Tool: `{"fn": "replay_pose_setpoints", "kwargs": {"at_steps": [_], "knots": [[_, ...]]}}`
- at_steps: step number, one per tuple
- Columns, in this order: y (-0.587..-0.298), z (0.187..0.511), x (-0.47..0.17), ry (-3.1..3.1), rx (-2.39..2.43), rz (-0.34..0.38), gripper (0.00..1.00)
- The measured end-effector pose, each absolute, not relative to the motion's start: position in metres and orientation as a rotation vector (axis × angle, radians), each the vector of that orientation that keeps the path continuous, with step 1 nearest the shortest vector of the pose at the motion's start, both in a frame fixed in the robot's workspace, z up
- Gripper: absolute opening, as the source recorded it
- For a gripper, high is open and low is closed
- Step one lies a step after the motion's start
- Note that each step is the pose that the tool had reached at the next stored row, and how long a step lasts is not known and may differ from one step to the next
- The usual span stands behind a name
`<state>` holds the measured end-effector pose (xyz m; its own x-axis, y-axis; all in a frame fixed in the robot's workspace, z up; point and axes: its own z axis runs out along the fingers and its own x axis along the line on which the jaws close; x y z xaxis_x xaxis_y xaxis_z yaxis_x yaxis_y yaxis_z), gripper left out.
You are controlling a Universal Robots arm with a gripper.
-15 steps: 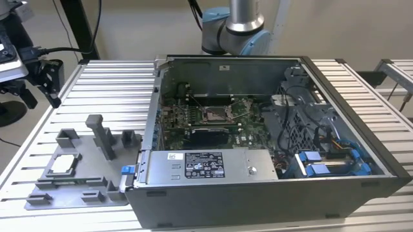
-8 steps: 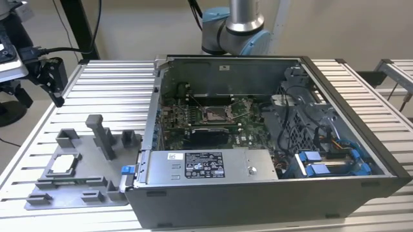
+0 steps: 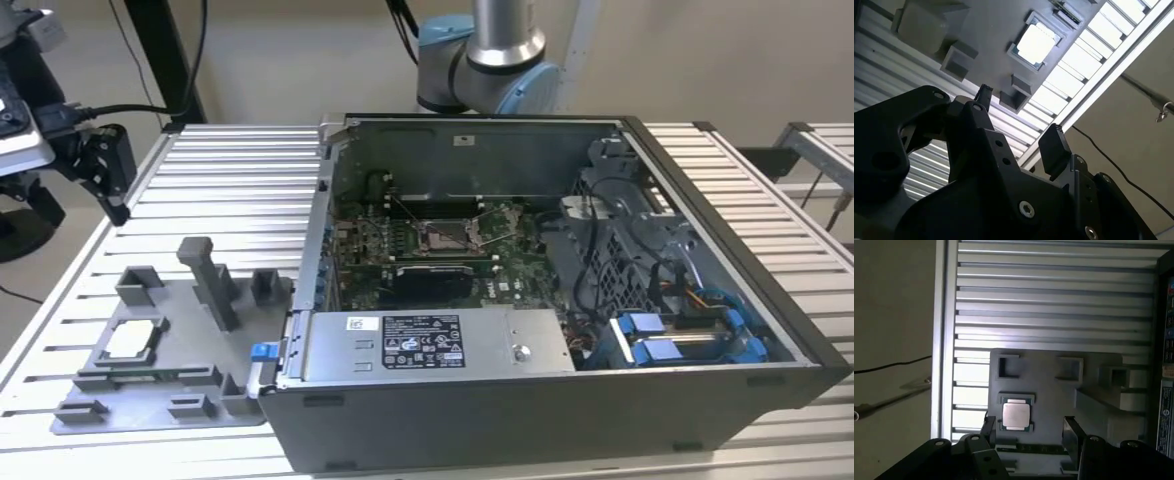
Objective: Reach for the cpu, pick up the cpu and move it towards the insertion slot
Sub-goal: 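Reach for the cpu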
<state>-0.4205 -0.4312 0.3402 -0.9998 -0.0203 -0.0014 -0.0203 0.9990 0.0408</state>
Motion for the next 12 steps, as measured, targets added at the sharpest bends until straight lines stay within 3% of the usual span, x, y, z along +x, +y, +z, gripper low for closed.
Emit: {"fn": "replay_pose_setpoints", "kwargs": {"at_steps": [12], "knots": [[-0.431,0.318,-0.423,3.14,-0.032,0.064,1.0]]}}
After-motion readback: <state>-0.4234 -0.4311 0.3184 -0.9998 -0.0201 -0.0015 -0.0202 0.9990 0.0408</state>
